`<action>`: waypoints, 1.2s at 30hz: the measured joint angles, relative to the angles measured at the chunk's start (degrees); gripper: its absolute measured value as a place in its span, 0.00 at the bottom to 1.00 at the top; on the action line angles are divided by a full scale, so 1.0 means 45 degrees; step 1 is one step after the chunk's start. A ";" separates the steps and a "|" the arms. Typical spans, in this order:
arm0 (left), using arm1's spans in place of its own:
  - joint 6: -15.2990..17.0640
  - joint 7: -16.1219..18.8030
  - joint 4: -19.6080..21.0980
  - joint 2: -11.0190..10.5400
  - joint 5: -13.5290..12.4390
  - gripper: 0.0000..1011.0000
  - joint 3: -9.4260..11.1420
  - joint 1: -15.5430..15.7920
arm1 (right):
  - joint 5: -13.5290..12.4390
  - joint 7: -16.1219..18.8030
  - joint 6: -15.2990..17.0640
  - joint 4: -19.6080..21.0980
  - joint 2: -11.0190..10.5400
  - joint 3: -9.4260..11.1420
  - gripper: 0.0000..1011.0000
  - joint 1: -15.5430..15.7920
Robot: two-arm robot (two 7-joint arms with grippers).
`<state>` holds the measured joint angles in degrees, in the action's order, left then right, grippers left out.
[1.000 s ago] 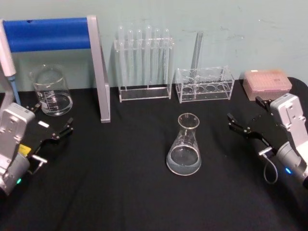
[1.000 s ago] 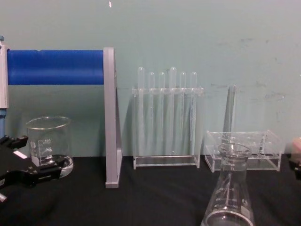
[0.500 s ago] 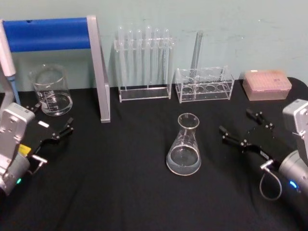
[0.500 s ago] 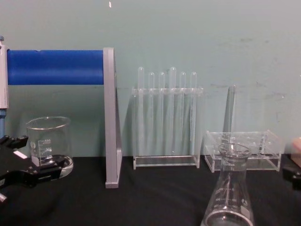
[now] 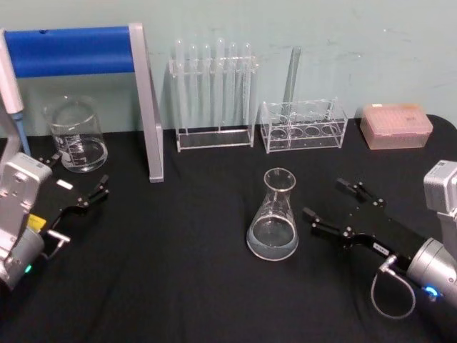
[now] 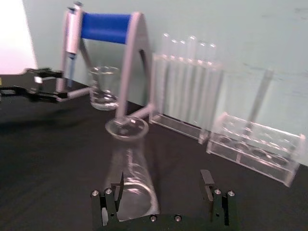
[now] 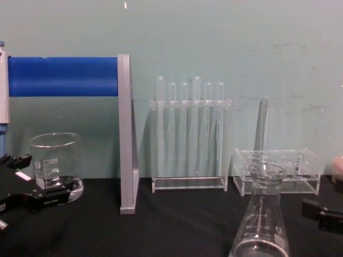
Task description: Grasp the erlenmeyer flask with one hand, shake it three times, then place it back.
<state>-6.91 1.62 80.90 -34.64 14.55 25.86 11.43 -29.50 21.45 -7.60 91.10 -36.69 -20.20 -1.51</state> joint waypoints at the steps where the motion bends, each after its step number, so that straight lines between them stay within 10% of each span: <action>1: 0.0000 -0.0001 0.0000 0.0000 0.0000 0.99 0.0000 0.0000 | -0.0011 0.0122 -0.0064 0.0000 0.0021 -0.0006 0.99 -0.0005; 36: 0.0000 0.0000 0.0000 0.0000 -0.0001 0.99 0.0000 0.0000 | 0.0711 0.1632 0.0872 -0.1900 0.2134 -0.0496 0.99 -0.1954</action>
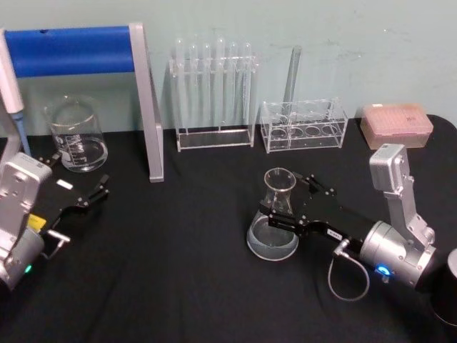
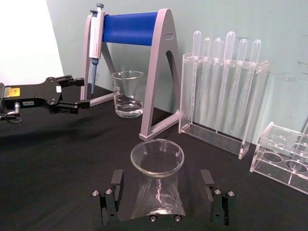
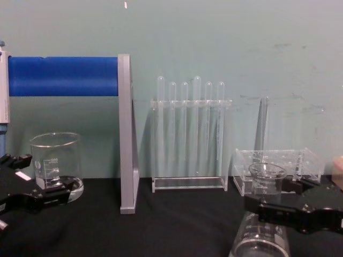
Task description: Grasp the erlenmeyer flask with one hand, shake it three times, then place it back.
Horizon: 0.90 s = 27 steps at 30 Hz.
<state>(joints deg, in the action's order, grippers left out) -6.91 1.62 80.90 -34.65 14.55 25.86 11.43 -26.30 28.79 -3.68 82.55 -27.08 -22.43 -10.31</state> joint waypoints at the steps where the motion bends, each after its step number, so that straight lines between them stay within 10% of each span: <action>1: 0.0000 0.0000 0.0000 0.0000 0.0001 0.99 -0.0001 0.0000 | 0.0015 0.0001 0.0008 -0.0051 0.0047 -0.0003 0.99 -0.0041; 27: 0.0000 0.0000 0.0000 0.0000 0.0000 0.99 0.0000 0.0000 | 0.0462 -0.0065 -0.0100 -0.0522 0.0626 0.0081 0.99 -0.0406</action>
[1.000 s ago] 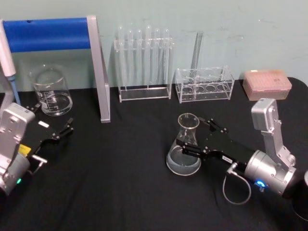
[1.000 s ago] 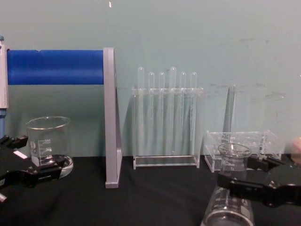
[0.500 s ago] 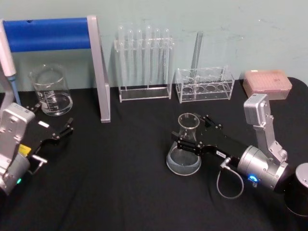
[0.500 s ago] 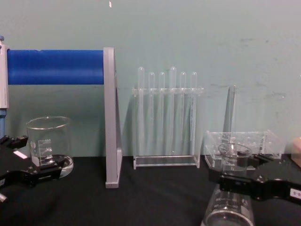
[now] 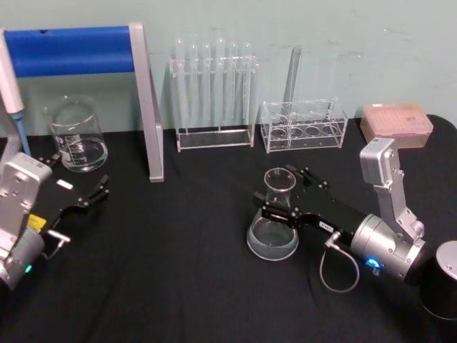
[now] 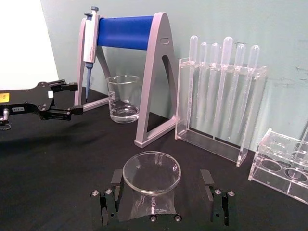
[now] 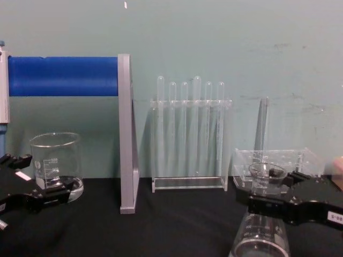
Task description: Grasp the erlenmeyer flask with one hand, shake it three times, then place it back.
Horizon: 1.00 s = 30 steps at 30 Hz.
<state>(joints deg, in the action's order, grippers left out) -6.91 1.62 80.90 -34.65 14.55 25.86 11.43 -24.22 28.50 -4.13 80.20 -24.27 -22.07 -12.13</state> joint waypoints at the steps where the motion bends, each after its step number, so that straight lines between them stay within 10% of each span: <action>1: 0.0000 0.0000 0.0000 0.0000 0.0000 0.99 0.0000 0.0000 | 0.0020 0.0000 -0.0009 0.0001 0.0001 -0.0001 0.99 0.0004; 14: 0.0000 0.0000 0.0000 0.0000 0.0000 0.99 0.0000 0.0000 | 0.0011 -0.0007 -0.0016 0.0015 -0.0006 0.0002 0.98 0.0012; 30: 0.0000 0.0000 0.0000 0.0000 0.0000 0.99 0.0000 0.0000 | -0.0018 -0.0017 -0.0014 0.0018 -0.0012 0.0002 0.59 0.0012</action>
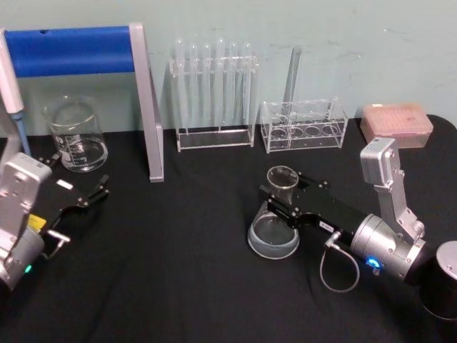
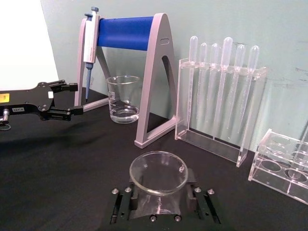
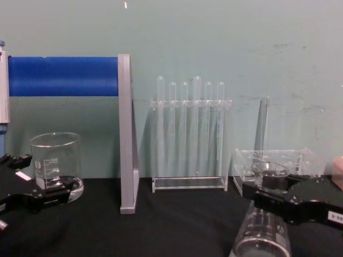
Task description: Grasp the erlenmeyer flask with one hand, shake it three times, then place it back.
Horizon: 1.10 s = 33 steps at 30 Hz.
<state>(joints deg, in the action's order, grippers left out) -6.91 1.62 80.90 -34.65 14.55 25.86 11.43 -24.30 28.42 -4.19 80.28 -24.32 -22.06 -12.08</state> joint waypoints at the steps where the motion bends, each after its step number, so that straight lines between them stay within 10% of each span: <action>1: 0.0000 0.0000 0.0000 0.0000 0.0000 0.99 0.0000 0.0001 | -0.0002 0.0000 0.0000 0.0000 0.0000 0.0001 0.53 0.0000; 33: 0.0000 0.0000 0.0001 0.0000 0.0000 0.99 0.0000 0.0001 | 0.0062 -0.0780 0.1076 0.1865 -0.0275 0.0544 0.45 0.0250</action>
<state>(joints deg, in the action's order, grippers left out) -6.91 1.62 80.90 -34.65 14.55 25.86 11.43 -24.02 24.91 0.65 88.67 -25.56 -19.61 -10.95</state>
